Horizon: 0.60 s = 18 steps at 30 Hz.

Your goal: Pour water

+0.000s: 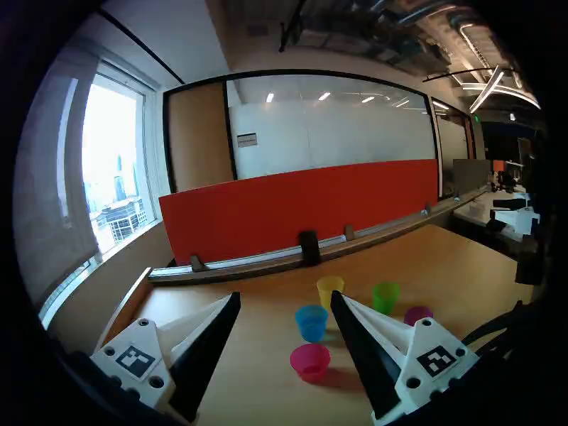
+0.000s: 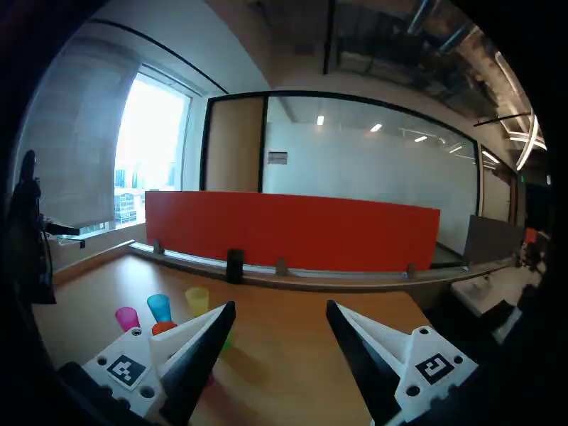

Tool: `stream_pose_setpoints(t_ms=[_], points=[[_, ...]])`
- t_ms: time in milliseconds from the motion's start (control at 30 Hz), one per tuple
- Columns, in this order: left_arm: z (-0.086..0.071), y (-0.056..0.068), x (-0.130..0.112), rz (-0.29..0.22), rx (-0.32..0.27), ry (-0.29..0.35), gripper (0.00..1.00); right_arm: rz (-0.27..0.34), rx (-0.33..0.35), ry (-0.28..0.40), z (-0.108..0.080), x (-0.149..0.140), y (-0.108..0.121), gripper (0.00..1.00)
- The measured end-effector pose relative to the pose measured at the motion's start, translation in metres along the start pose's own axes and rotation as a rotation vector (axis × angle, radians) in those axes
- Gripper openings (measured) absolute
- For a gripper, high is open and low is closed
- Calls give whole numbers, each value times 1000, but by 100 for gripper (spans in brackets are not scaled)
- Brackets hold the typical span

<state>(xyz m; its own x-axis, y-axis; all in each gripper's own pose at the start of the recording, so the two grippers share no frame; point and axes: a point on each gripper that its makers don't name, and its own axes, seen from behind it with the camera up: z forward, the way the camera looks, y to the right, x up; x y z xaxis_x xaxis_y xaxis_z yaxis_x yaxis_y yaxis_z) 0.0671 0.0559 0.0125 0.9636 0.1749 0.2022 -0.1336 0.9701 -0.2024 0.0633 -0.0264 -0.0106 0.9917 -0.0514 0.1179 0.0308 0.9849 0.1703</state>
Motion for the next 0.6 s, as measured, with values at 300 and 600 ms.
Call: stream_pose_setpoints(t_ms=[300, 600], points=[[30, 9, -31, -13, -101, -92, 94, -1, 10, -50, 5, -10, -20, 99], [84, 6, -59, 5, -241, -178, 94, -22, -49, -105, 14, -14, -46, 99]])
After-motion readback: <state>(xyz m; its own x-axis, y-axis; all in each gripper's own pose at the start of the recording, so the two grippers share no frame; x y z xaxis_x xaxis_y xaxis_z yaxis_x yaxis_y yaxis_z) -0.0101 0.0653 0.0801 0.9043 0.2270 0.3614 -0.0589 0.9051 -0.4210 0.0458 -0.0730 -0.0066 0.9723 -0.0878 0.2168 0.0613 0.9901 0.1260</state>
